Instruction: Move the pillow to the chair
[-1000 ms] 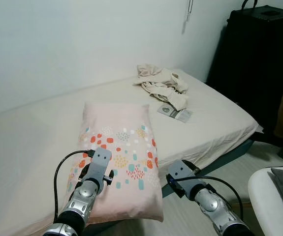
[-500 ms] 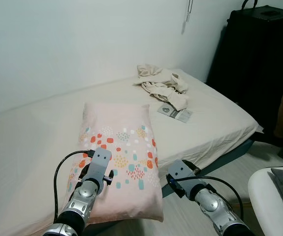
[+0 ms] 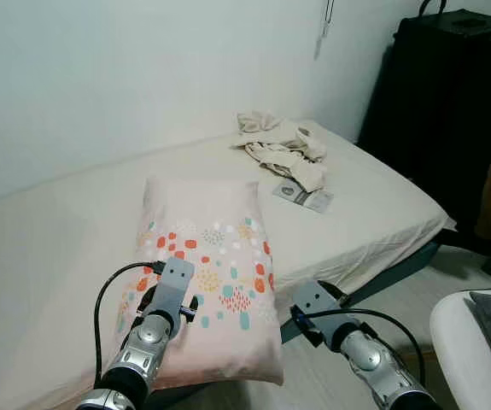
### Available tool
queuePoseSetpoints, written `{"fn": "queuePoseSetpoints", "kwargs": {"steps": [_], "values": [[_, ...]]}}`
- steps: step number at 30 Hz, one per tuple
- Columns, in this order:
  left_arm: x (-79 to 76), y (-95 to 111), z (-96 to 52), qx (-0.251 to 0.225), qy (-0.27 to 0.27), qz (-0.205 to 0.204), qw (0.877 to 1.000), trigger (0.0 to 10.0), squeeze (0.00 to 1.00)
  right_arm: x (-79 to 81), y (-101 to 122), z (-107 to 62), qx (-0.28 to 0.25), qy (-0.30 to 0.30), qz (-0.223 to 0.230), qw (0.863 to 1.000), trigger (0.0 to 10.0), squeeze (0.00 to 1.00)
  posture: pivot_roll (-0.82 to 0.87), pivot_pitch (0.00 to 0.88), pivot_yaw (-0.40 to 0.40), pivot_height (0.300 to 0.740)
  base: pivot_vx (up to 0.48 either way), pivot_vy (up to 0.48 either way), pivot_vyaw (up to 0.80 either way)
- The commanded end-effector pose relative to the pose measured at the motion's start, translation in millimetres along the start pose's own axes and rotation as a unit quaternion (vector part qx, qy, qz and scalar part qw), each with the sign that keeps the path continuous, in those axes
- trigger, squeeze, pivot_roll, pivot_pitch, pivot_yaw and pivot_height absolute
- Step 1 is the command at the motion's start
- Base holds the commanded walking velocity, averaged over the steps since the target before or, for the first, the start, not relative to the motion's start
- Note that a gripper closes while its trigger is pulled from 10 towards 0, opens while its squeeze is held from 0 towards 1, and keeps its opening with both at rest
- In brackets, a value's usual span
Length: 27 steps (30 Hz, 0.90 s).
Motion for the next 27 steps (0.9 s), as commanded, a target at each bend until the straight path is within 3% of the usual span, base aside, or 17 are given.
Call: {"fn": "queuePoseSetpoints", "kwargs": {"steps": [1,27], "values": [[1.0,-7.0,-1.8,0.012,-0.001,0.002,1.0,10.0,0.0,1.1,-0.6,-1.9,-0.005,-0.001,0.003,1.0,10.0,0.0,-0.13,0.056,0.027,0.74,0.0,0.0,0.0],[-5.3,-7.8,-2.2,0.011,-0.004,-0.002,1.0,10.0,0.0,-0.7,-5.7,-7.2,-0.007,-0.002,0.002,1.0,10.0,0.0,-0.14,0.052,0.008,0.74,0.0,0.0,0.0]]}}
Point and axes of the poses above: a point about 5 cm out from each wrist's last joint towards the gripper, its own z axis pointing out of the wrist towards the gripper, its own y axis along the axis of the wrist's last joint, x = y × z, the point moved 3 cm from there along z, pointing out of the wrist towards the gripper, and after that the axes turned 4 degrees about -z, right-handed, at the moved point
